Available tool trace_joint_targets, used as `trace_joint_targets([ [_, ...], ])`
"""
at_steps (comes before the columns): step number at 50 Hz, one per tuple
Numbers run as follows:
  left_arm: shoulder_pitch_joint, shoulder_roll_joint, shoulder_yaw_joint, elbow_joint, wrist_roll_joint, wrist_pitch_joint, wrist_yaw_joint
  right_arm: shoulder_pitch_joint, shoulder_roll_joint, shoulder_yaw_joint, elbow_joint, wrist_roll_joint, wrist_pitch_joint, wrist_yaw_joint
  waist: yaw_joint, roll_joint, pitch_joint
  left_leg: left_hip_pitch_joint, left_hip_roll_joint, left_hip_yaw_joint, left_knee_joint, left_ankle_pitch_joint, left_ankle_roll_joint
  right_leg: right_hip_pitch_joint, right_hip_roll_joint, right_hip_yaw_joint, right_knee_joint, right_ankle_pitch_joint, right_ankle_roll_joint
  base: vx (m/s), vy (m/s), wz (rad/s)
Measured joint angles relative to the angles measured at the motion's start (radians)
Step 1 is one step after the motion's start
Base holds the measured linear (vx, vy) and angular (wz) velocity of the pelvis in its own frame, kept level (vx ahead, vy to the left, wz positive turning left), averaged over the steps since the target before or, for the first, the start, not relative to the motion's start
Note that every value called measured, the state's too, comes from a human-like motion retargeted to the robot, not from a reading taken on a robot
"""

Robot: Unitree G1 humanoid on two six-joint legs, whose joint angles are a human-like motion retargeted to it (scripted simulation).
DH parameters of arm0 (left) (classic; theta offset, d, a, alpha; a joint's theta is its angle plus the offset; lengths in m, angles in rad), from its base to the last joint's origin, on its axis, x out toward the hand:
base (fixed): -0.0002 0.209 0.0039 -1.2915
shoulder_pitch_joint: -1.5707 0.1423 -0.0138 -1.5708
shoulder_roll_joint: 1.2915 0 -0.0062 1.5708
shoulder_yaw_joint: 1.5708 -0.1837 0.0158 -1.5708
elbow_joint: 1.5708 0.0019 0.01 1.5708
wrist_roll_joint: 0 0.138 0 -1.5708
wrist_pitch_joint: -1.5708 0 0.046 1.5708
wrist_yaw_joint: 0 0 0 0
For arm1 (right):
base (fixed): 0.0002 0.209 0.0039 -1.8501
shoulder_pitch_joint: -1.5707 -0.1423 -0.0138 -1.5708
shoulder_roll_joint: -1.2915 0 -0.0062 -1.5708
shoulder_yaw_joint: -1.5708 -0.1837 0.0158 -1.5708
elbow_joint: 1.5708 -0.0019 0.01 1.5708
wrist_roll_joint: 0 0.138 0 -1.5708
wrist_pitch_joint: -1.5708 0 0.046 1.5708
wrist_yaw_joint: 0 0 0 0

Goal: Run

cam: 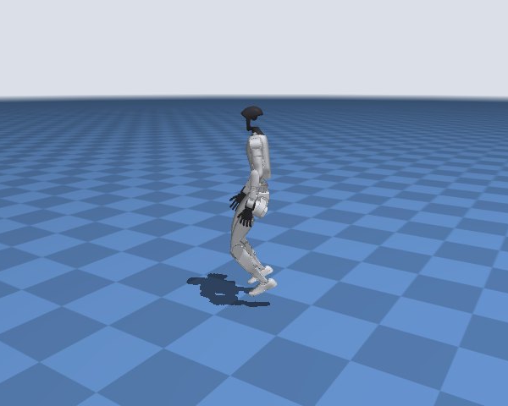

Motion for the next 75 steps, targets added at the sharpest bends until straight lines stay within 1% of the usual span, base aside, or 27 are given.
trace_joint_targets([
  [3, 0.004, 0.012, -0.004, 0.001, 0.001, 0.004, -0.016, 0.002, -0.01, 0.001, -0.001, -0.008, -0.003, 0.012, 0.012, -0.003, -0.01, -0.007, 0.017, -0.005, 0.021, -0.061, 0.016, 0.011, 0.013, 0.003, -0.02, -0.076, -0.031, 0.04, -0.02, -0.05],
  [5, 0.007, 0.016, -0.006, 0.004, -0.002, 0.006, -0.019, 0.001, -0.017, 0.004, 0.009, -0.025, -0.002, 0.018, 0.021, -0.007, -0.011, -0.004, 0.021, -0.008, 0.068, -0.174, 0.042, 0.019, 0.018, 0.002, 0.015, -0.202, -0.074, 0.06, -0.04, -0.12],
  [7, 0.003, 0.015, -0.009, 0.015, 0.006, 0.011, -0.013, -0.005, -0.019, 0.002, 0.037, -0.045, 0.008, 0.017, 0.026, -0.012, -0.003, 0.001, 0.03, 0.001, 0.122, -0.322, 0.08, 0.021, 0.014, -0.012, 0.075, -0.348, -0.121, 0.06, -0.04, -0.1],
  [8, -0.007, 0.013, -0.006, 0.024, 0.011, 0.015, -0.011, -0.014, -0.019, -0.008, 0.055, -0.05, 0.016, 0.019, 0.028, -0.014, 0.006, 0.005, 0.037, 0.01, 0.137, -0.38, 0.095, 0.023, 0.01, -0.019, 0.095, -0.399, -0.136, 0.07, -0.03, -0.06],
  [10, -0.043, 0.009, 0.007, 0.048, 0.017, 0.018, -0.019, -0.043, -0.018, -0.04, 0.095, -0.035, 0.033, 0.038, 0.039, -0.019, 0.028, 0.028, 0.037, 0.023, 0.123, -0.41, 0.109, 0.039, -0.003, -0.028, 0.1, -0.427, -0.153, 0.07, -0.03, -0.04],
  [12, -0.046, -0.002, 0.016, 0.052, 0.006, 0.017, -0.029, -0.031, -0.014, -0.059, 0.112, -0.012, 0.042, 0.056, 0.045, -0.02, 0.027, 0.049, 0.023, 0.016, 0.082, -0.365, 0.103, 0.056, -0.016, -0.036, 0.077, -0.383, -0.151, 0.03, -0.01, -0.02],
  [15, -0.028, -0.012, 0.019, 0.034, -0.017, 0.017, -0.053, 0.005, -0.006, -0.071, 0.108, 0.035, 0.049, 0.084, 0.045, -0.026, 0.012, 0.069, -0.004, -0.003, 0.019, -0.23, 0.064, 0.066, -0.022, -0.03, 0.047, -0.22, -0.101, 0.0, 0.0, 0.0],
  [17, -0.017, -0.014, 0.019, 0.015, -0.029, 0.018, -0.069, 0.024, -0.003, -0.071, 0.098, 0.06, 0.052, 0.099, 0.04, -0.029, 0.003, 0.068, -0.021, -0.015, -0.008, -0.155, 0.04, 0.049, -0.027, -0.028, 0.05, -0.138, -0.076, 0.0, 0.0, 0.0],
  [19, -0.008, -0.012, 0.016, -0.004, -0.031, 0.021, -0.077, 0.039, -0.002, -0.066, 0.087, 0.076, 0.052, 0.109, 0.034, -0.033, -0.003, 0.061, -0.036, -0.027, -0.019, -0.098, 0.022, 0.027, -0.032, -0.027, 0.07, -0.088, -0.059, 0.0, 0.0, 0.0],
  [21, -0.003, -0.007, 0.01, -0.019, -0.026, 0.023, -0.077, 0.05, -0.004, -0.061, 0.078, 0.083, 0.049, 0.117, 0.029, -0.036, -0.008, 0.053, -0.045, -0.037, -0.017, -0.065, 0.013, 0.007, -0.032, -0.025, 0.094, -0.067, -0.051, -0.01, 0.0, 0.09],
  [24, 0.0, 0.001, 0.002, -0.037, -0.012, 0.028, -0.068, 0.058, -0.01, -0.051, 0.063, 0.078, 0.046, 0.12, 0.022, -0.038, -0.013, 0.044, -0.052, -0.047, -0.001, -0.069, 0.02, -0.009, -0.026, -0.016, 0.12, -0.076, -0.056, 0.0, 0.0, 0.0],
  [31, -0.023, 0.009, -0.005, -0.02, 0.004, 0.045, -0.057, 0.04, -0.023, -0.036, 0.062, 0.03, 0.052, 0.129, 0.024, -0.048, -0.006, 0.034, -0.057, -0.053, 0.099, -0.225, 0.05, -0.007, 0.002, 0.021, 0.195, -0.217, -0.096, 0.0, 0.0, 0.0],
  [33, -0.037, 0.004, -0.006, 0.004, 0.01, 0.049, -0.059, 0.023, -0.02, -0.039, 0.077, 0.018, 0.061, 0.134, 0.028, -0.049, 0.004, 0.038, -0.05, -0.043, 0.119, -0.255, 0.048, -0.001, 0.006, 0.022, 0.21, -0.243, -0.103, 0.0, 0.0, 0.0],
  [35, -0.046, -0.003, -0.004, 0.03, 0.011, 0.052, -0.064, 0.013, -0.017, -0.042, 0.094, 0.014, 0.069, 0.139, 0.034, -0.048, 0.009, 0.042, -0.046, -0.036, 0.119, -0.26, 0.043, 0.002, 0.005, 0.023, 0.211, -0.251, -0.109, 0.0, 0.0, 0.0],
  [38, -0.044, -0.02, -0.002, 0.055, 0.009, 0.05, -0.079, 0.003, -0.007, -0.04, 0.104, 0.023, 0.08, 0.155, 0.036, -0.044, 0.007, 0.055, -0.052, -0.044, 0.092, -0.216, 0.026, 0.011, 0.0, 0.018, 0.192, -0.204, -0.103, 0.0, 0.0, 0.0],
  [42, -0.026, -0.031, -0.005, 0.053, 0.005, 0.051, -0.106, 0.008, 0.002, -0.036, 0.099, 0.056, 0.079, 0.172, 0.029, -0.042, 0.0, 0.06, -0.06, -0.05, 0.064, -0.112, 0.0, 0.01, 0.005, 0.025, 0.18, -0.081, -0.052, 0.0, 0.0, 0.0],
  [44, -0.02, -0.031, -0.01, 0.048, 0.006, 0.05, -0.112, 0.011, 0.002, -0.037, 0.093, 0.072, 0.075, 0.176, 0.026, -0.04, -0.003, 0.06, -0.06, -0.051, 0.059, -0.084, -0.004, 0.007, 0.007, 0.026, 0.18, -0.055, -0.037, 0.0, 0.0, 0.0],
  [52, -0.015, -0.025, -0.024, 0.024, 0.025, 0.036, -0.1, 0.007, -0.006, -0.05, 0.078, 0.12, 0.058, 0.169, 0.032, -0.03, -0.008, 0.049, -0.061, -0.044, 0.046, -0.077, -0.015, 0.004, -0.005, 0.027, 0.157, -0.084, -0.035, 0.0, 0.0, 0.0],
  [57, 0.001, -0.015, -0.015, 0.004, 0.02, 0.027, -0.097, 0.01, -0.014, -0.045, 0.061, 0.125, 0.05, 0.155, 0.038, -0.022, -0.015, 0.034, -0.06, -0.05, 0.041, -0.024, -0.046, 0.009, -0.013, 0.019, 0.117, -0.059, -0.023, 0.0, 0.0, 0.0],
  [60, 0.007, -0.007, -0.011, -0.012, 0.007, 0.029, -0.093, 0.02, -0.019, -0.037, 0.045, 0.11, 0.045, 0.146, 0.043, -0.018, -0.021, 0.027, -0.051, -0.049, 0.036, -0.02, -0.042, 0.013, -0.022, 0.01, 0.084, -0.066, -0.023, 0.0, 0.0, 0.0],
  [62, 0.014, 0.005, -0.011, -0.026, 0.002, 0.027, -0.086, 0.022, -0.029, -0.034, 0.027, 0.094, 0.042, 0.142, 0.048, -0.017, -0.027, 0.022, -0.038, -0.035, 0.027, -0.05, -0.019, 0.017, -0.03, 0.007, 0.063, -0.09, -0.029, 0.0, 0.0, 0.0],
  [65, 0.014, 0.017, -0.009, -0.033, -0.006, 0.024, -0.077, 0.018, -0.043, -0.03, 0.019, 0.063, 0.038, 0.137, 0.059, -0.018, -0.032, 0.027, -0.026, -0.024, 0.032, -0.121, 0.009, 0.032, -0.039, 0.003, 0.056, -0.168, -0.052, 0.0, 0.0, 0.0],
  [68, 0.005, 0.026, -0.01, -0.035, 0.002, 0.019, -0.054, 0.003, -0.054, -0.026, 0.033, 0.019, 0.039, 0.126, 0.07, -0.019, -0.024, 0.034, -0.012, -0.007, 0.074, -0.254, 0.044, 0.041, -0.048, -0.011, 0.094, -0.31, -0.092, 0.0, 0.0, 0.0],
  [70, -0.013, 0.029, -0.007, -0.024, 0.02, 0.014, -0.042, -0.017, -0.057, -0.039, 0.054, 0.0, 0.044, 0.117, 0.077, -0.018, -0.012, 0.04, 0.004, 0.012, 0.085, -0.333, 0.062, 0.046, -0.056, -0.026, 0.11, -0.383, -0.114, 0.0, 0.0, 0.0],
  [72, -0.024, 0.026, 0.002, -0.013, 0.028, 0.007, -0.036, -0.03, -0.056, -0.056, 0.072, -0.001, 0.048, 0.112, 0.083, -0.013, -0.006, 0.051, 0.003, 0.013, 0.059, -0.311, 0.061, 0.055, -0.061, -0.033, 0.089, -0.363, -0.121, 0.0, 0.0, 0.0],
  [73, -0.021, 0.025, 0.005, -0.013, 0.029, 0.004, -0.035, -0.03, -0.055, -0.062, 0.075, 0.002, 0.048, 0.108, 0.085, -0.009, -0.008, 0.055, 0.001, 0.01, 0.044, -0.283, 0.055, 0.06, -0.065, -0.04, 0.076, -0.337, -0.12, 0.0, 0.0, 0.0],
  [75, -0.006, 0.02, 0.009, -0.02, 0.029, 0.0, -0.046, -0.02, -0.052, -0.069, 0.076, 0.016, 0.045, 0.103, 0.081, -0.005, -0.019, 0.055, -0.008, 0.007, 0.016, -0.182, 0.032, 0.063, -0.062, -0.038, 0.052, -0.217, -0.085, 0.0, 0.0, 0.0],
])
